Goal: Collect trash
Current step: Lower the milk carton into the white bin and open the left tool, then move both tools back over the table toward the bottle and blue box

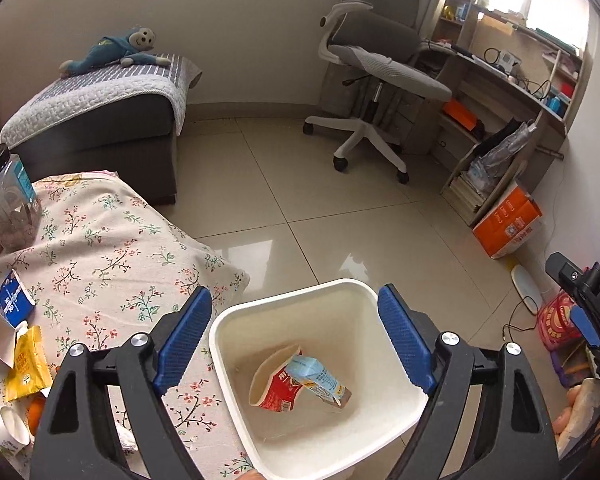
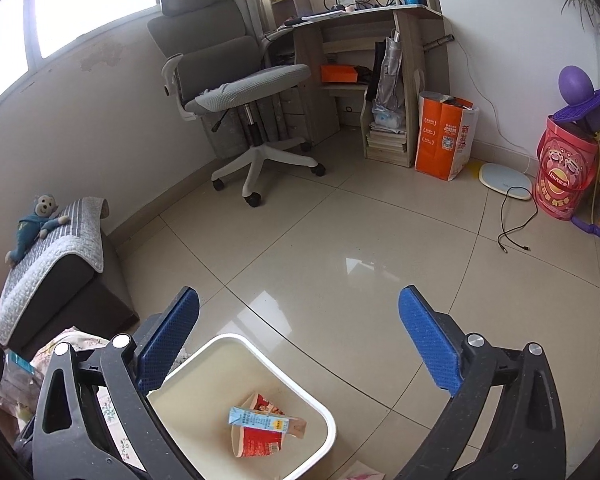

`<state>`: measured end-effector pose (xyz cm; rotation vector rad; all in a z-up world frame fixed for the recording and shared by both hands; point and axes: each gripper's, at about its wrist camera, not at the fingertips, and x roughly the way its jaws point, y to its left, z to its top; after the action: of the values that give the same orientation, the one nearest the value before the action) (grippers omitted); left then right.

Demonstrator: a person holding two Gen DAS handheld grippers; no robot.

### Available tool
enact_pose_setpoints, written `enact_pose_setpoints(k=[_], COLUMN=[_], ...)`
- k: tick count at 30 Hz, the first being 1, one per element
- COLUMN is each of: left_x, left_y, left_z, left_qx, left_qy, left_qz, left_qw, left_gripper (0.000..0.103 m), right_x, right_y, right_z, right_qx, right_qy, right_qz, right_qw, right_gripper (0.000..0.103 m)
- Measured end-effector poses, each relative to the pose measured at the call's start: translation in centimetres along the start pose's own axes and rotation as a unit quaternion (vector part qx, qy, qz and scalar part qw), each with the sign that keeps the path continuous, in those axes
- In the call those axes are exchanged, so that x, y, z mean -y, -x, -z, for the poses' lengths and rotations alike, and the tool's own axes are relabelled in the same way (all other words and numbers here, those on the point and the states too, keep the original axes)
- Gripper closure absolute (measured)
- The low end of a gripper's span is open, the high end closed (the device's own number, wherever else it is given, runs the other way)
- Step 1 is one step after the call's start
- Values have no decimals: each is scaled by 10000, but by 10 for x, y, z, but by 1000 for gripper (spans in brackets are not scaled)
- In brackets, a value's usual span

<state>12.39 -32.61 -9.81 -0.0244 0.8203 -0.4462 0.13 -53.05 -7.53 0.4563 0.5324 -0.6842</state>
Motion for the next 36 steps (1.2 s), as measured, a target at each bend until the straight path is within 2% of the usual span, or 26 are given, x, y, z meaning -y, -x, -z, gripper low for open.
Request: enact_pose_setpoints(k=[9, 20, 36], left_x=[-49, -113, -201], left_y=[29, 62, 116], left_z=[11, 13, 27], left_qx=[299, 531, 867], left_qy=[143, 418, 795], left_qz=[-451, -848, -1465], left_qw=[9984, 9941, 9822], left_gripper=[19, 19, 17], right_x=[-55, -136, -225], right_y=[7, 32, 65], right_z=[23, 53, 106], right_qx=[-201, 7, -60], right_qy=[767, 1632, 2317], right_qz=[-360, -725, -1336], right_qw=[9962, 9839, 9636], right_gripper=[7, 7, 7])
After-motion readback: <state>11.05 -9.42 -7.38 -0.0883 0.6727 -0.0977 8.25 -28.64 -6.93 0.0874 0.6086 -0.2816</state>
